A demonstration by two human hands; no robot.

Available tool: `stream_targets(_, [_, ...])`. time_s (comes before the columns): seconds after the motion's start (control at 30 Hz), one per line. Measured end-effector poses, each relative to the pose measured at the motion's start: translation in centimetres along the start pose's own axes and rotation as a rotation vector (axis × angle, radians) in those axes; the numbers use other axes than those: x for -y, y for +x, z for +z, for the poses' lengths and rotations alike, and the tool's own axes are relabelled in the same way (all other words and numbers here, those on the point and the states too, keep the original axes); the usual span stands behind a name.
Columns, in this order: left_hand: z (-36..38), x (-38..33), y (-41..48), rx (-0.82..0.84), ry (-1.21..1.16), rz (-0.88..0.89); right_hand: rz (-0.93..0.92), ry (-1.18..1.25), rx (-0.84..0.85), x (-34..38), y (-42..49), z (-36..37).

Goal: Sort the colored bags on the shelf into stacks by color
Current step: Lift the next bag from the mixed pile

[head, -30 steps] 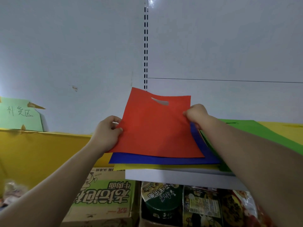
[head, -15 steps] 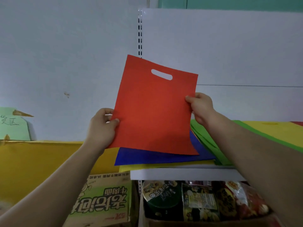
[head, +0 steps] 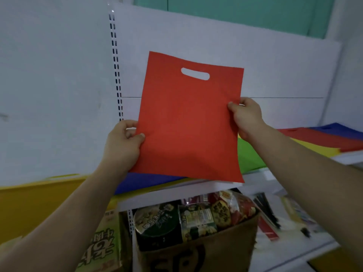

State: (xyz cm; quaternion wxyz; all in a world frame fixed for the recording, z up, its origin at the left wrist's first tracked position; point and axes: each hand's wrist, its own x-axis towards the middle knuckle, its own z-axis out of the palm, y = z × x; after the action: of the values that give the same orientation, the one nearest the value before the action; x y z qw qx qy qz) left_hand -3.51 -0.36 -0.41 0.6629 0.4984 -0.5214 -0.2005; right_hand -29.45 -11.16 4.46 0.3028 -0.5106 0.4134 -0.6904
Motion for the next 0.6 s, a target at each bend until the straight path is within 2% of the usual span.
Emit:
stream_targets(0.2, [8.4, -2.7, -3.2, 0.129, -0.020, 0.021, -0.034, -0.072, -0.122, 0.8, 0.7, -10.7])
stream_targets(0.6, [32.3, -6.9, -13.5, 0.390, -0.179, -0.006, -0.091, -0.262, -0.384, 3.3, 1.5, -39.0])
